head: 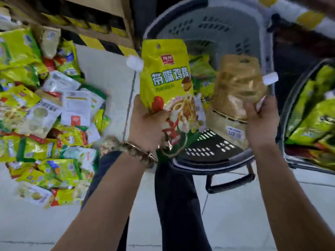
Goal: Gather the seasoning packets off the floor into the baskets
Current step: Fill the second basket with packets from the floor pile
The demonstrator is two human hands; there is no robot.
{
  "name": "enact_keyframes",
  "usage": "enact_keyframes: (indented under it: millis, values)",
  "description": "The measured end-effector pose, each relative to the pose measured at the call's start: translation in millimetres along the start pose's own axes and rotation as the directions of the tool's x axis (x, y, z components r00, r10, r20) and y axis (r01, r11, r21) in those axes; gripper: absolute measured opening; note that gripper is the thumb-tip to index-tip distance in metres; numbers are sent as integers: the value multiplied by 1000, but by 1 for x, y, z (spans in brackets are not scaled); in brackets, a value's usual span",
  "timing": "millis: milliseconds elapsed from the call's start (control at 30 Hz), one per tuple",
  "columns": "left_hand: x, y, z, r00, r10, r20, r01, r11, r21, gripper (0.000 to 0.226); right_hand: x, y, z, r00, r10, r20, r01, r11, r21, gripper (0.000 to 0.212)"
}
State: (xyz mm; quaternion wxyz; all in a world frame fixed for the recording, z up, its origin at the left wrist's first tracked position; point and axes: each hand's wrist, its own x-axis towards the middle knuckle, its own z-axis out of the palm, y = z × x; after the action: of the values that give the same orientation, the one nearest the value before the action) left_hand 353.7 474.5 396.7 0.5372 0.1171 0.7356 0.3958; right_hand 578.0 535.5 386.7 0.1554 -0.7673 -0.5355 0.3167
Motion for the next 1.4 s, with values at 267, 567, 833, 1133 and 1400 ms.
enact_keyframes:
  millis: [267, 567, 833, 1133, 1400]
  values:
    - [48, -73, 140, 992, 78, -100, -10, 834, 552, 38, 87, 101, 21, 969, 77, 234, 19, 924, -382, 24]
    - [92, -169, 165, 884, -415, -215, 462, 708, 534, 26, 139, 180, 85, 814, 302, 497, -120, 923, -365, 37]
    - [70, -194, 179, 989, 140, -46, -13, 399, 917, 90, 102, 196, 95, 846, -166, 506, 492, 609, -623, 85]
    - [121, -209, 176, 958, -156, 241, -252, -50, 967, 125, 108, 207, 116, 667, 60, 743, 648, 444, -618, 107]
    - [133, -254, 186, 975, 55, 216, -209, -118, 971, 94, 106, 231, 153, 726, -65, 684, 642, 419, -642, 81]
